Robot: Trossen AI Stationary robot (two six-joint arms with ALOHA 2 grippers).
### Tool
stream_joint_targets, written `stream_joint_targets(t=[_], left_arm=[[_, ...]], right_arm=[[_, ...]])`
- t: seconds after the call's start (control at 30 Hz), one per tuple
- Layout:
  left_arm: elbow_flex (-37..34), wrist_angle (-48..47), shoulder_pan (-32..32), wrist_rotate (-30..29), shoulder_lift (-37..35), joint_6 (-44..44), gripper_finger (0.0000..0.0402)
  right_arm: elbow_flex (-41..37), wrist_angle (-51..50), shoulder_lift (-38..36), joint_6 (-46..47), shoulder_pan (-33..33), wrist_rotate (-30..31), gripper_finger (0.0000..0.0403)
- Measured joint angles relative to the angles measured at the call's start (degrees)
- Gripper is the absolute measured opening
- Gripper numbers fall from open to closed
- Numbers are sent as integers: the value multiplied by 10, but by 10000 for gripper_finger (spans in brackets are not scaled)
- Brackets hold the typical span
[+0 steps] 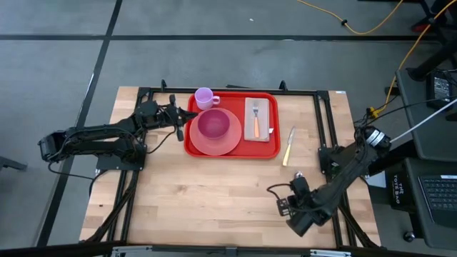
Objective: Set up tray
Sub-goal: Put the blue spoon on the left of the orange fork on the red serving tray
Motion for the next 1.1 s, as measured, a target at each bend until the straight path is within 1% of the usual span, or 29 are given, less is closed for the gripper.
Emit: stream_joint_targets(t=[0.13,0.2,0.5,0.7,0.93,1.0,1.1], left_arm=[[0,0,0,0,0,0,5],[0,1,0,0,0,0,4],[0,1,0,0,0,0,6],[0,0,0,0,0,0,7],[0,1,0,0,0,0,8],[0,1,0,0,0,0,8],[0,1,0,0,0,0,6]], right_arm=[[0,-31,12,14,16,-54,109],[0,-37,17,20,20,-69,109],[0,-37,23,17,22,-70,109],[-10,-37,23,26,23,-37,109],[-35,-36,23,51,22,-35,110],[-45,-31,23,62,22,-35,119],[-54,-23,23,64,22,-35,146]])
